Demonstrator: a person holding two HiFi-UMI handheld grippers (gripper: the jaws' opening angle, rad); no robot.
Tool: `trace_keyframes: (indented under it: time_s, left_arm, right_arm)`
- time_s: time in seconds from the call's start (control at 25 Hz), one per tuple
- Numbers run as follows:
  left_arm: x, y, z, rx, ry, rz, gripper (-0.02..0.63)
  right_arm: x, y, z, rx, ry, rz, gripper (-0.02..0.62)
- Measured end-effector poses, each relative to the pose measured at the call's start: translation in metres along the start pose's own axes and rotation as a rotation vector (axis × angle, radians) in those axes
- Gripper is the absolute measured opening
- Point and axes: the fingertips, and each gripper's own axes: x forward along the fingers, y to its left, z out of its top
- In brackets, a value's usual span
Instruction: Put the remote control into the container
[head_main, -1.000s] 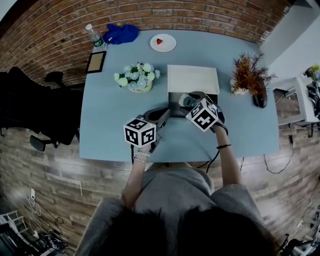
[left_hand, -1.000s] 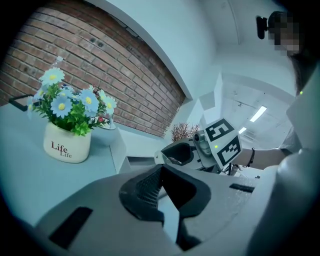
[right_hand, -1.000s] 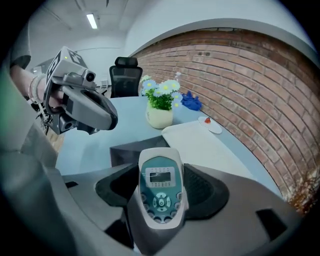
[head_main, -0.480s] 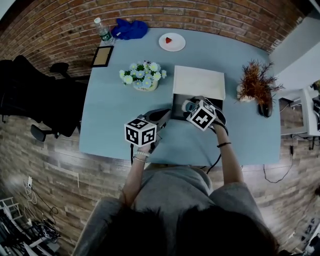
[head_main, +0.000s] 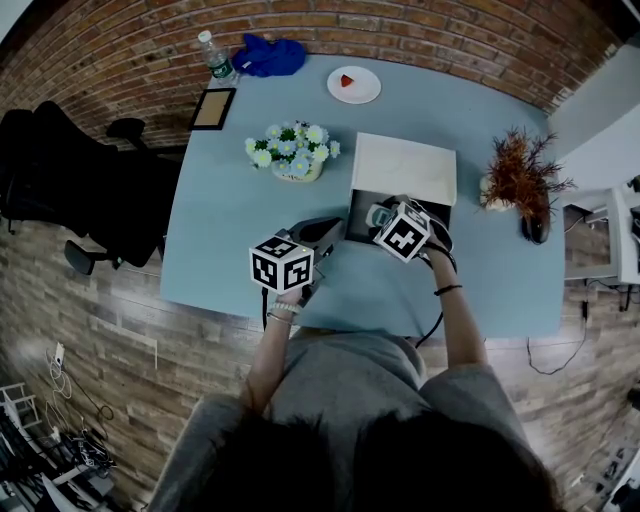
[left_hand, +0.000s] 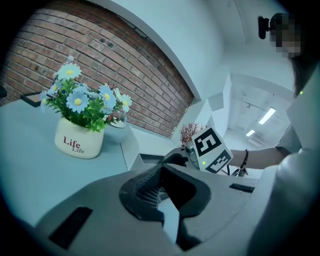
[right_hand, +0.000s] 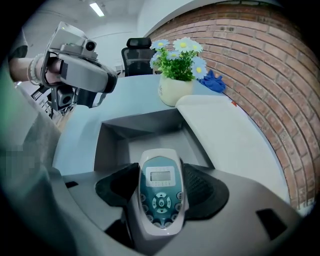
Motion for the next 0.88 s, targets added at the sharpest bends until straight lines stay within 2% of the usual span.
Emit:
trace_keyframes:
  time_s: [0.88]
  left_arm:
    - [-0.0026, -0.0020, -0.0013, -0.004, -0.007, 0.006, 0.003]
  right_arm:
    - [0.0010, -0.0034, -0.0010, 0.105, -0.044, -0.004, 0.285]
